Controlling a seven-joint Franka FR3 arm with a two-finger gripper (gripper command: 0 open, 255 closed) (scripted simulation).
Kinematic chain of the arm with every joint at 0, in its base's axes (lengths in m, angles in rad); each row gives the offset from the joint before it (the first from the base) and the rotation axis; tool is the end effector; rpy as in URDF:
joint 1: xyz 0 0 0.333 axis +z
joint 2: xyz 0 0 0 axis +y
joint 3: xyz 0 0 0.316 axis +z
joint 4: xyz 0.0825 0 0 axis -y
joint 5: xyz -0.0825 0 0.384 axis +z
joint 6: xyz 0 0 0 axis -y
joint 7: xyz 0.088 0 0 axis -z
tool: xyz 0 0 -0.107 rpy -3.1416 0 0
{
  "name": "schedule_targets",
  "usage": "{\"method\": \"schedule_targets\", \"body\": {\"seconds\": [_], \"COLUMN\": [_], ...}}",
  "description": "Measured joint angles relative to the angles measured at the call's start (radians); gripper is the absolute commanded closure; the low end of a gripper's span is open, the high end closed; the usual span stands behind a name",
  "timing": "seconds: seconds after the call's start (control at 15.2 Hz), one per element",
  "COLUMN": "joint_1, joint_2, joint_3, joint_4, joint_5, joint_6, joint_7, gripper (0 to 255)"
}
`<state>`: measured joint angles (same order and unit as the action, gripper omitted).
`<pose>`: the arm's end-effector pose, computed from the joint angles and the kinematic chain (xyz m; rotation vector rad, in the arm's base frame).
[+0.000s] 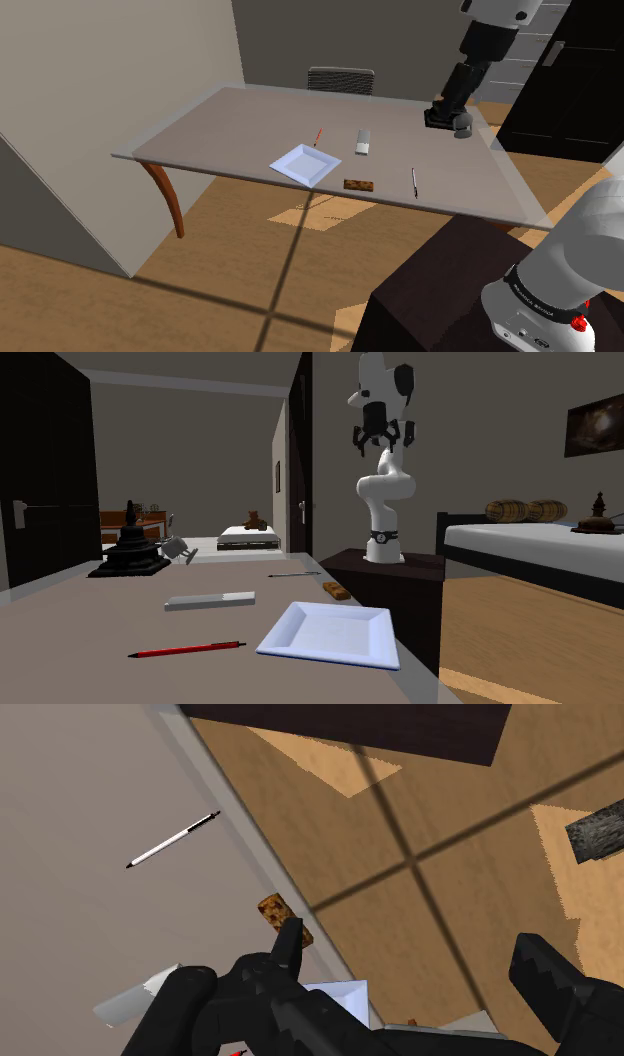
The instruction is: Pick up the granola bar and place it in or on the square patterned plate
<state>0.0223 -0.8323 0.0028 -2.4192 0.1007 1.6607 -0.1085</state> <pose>0.3025 0.0178 0.5833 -3.0378 -0.1938 -0.1186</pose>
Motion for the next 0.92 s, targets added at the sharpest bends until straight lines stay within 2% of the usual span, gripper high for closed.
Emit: {"method": "schedule_targets", "body": {"seconds": [0.13,0.26,0.46,0.92], "joint_1": [0.002,0.005,0.009,0.025], "joint_2": [0.012,0.042,0.101,0.323], "joint_3": [-0.002,-0.012,-0.034,-0.076], "joint_4": [-0.002,-0.029,-0.078,-0.107], "joint_5": [-0.002,-0.012,-0.03,-0.058], "joint_6": [0.012,0.063,0.161,0.394], "joint_7": [-0.008,-0.041,-0.104,-0.24], "gripper": [0,0,0,0]}}
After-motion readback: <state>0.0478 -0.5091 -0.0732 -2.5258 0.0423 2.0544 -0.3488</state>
